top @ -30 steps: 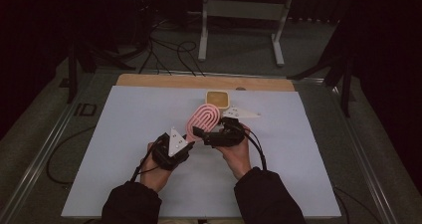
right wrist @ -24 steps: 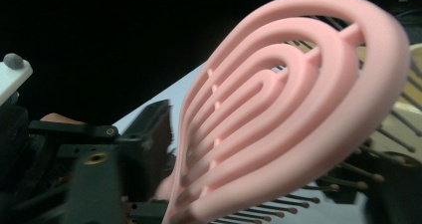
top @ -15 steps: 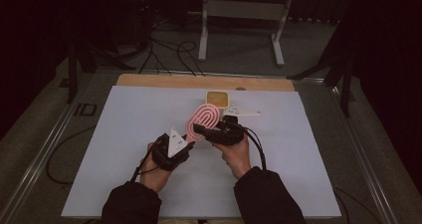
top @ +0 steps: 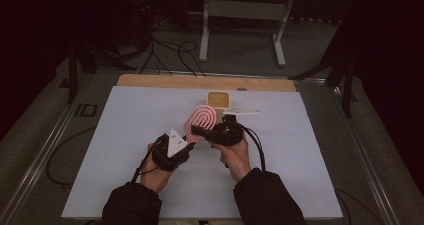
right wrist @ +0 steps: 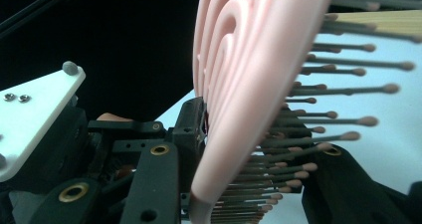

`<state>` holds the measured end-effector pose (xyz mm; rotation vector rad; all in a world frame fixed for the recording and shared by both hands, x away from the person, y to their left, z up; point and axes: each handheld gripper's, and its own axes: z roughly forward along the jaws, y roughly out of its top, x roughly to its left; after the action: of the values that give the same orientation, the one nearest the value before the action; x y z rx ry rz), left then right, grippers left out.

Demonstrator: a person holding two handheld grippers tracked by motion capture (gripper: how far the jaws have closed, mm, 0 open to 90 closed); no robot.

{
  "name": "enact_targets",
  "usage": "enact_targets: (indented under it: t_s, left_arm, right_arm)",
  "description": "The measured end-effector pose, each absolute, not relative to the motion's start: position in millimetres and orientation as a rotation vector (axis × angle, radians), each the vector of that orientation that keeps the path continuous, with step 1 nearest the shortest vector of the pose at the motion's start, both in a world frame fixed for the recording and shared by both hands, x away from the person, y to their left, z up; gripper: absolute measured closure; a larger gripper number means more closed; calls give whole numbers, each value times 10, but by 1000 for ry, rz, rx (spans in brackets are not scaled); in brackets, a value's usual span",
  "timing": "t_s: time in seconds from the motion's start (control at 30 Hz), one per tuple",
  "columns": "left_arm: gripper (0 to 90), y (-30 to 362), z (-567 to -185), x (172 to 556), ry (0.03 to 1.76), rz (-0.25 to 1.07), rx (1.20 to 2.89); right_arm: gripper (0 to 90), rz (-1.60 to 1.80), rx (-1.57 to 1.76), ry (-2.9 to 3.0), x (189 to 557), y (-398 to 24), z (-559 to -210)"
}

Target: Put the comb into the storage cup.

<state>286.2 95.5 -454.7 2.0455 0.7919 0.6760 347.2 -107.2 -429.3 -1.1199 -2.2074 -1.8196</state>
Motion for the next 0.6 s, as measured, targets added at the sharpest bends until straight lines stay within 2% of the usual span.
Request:
enact_targets:
  t_s: [0.2,0.47,0.53,0.6]
  left_arm:
    - [679,958,-4545,2866,797,667,2039]
    - [512,1033,-4532,2882,812,598,1989]
    - [496,1033,-4532,2882,812,598,1989]
    - [438,1062,-4524,2883,806,576,1976]
  right_arm:
    - [635,-1829,-1104,-2222,3463,-1062,-4286]
    - [635,-1839,-1096,-2227,3453,-1049,-4282]
    - [636,-1841,-1093,-2226,3452,-1048,-4280]
    - [636,-1850,-1091,-2227,3447,-1048,-4274]
